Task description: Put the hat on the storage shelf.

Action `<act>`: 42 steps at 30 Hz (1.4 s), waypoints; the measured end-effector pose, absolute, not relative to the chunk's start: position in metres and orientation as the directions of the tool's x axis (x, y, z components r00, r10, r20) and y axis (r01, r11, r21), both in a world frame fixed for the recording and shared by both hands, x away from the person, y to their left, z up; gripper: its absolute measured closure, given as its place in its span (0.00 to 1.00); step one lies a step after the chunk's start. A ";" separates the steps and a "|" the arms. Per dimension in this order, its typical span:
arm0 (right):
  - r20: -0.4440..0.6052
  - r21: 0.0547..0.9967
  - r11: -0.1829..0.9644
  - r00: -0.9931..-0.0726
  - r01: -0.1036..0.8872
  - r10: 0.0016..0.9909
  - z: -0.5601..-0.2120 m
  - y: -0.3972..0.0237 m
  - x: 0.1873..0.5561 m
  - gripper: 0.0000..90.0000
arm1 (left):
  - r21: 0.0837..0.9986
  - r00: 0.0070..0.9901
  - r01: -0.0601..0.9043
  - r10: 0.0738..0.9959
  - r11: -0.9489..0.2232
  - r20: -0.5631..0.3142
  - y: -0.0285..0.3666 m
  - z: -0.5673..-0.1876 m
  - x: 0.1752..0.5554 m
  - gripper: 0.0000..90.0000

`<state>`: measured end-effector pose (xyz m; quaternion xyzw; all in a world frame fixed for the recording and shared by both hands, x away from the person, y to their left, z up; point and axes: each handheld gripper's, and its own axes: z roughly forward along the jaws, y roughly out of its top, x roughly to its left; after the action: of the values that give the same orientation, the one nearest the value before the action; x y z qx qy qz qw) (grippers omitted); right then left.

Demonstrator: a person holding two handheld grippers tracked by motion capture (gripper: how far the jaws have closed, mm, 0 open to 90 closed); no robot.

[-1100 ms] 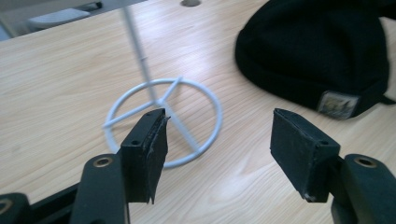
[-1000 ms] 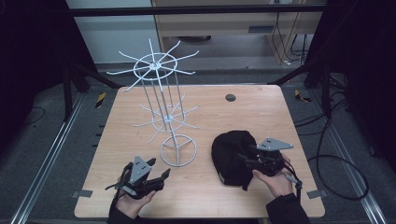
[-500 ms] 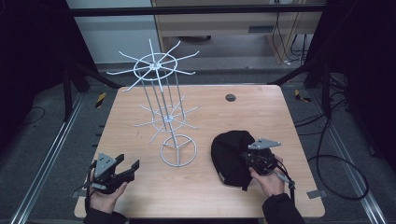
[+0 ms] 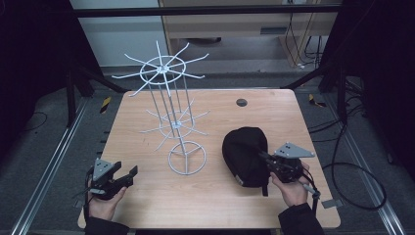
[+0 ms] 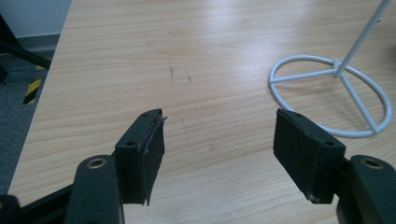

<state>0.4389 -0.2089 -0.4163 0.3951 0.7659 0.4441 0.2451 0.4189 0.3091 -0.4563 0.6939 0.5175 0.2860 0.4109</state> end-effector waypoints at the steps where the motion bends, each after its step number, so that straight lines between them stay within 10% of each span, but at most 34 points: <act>1: -0.023 0.883 0.284 -0.568 0.375 0.823 -0.414 -0.211 0.438 0.98 | 0.866 0.297 0.483 0.954 -0.129 -0.023 0.310 -0.457 0.419 0.37; 42: -0.133 0.987 0.051 -0.606 -0.152 0.784 -0.266 -0.210 0.396 0.99 | 0.858 0.299 0.494 0.954 -0.139 -0.018 0.311 -0.463 0.423 0.35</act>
<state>0.3956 -0.2100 -0.2662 0.2526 0.6261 0.6410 0.3651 0.4231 0.3114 -0.4628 0.6982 0.5184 0.2861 0.4023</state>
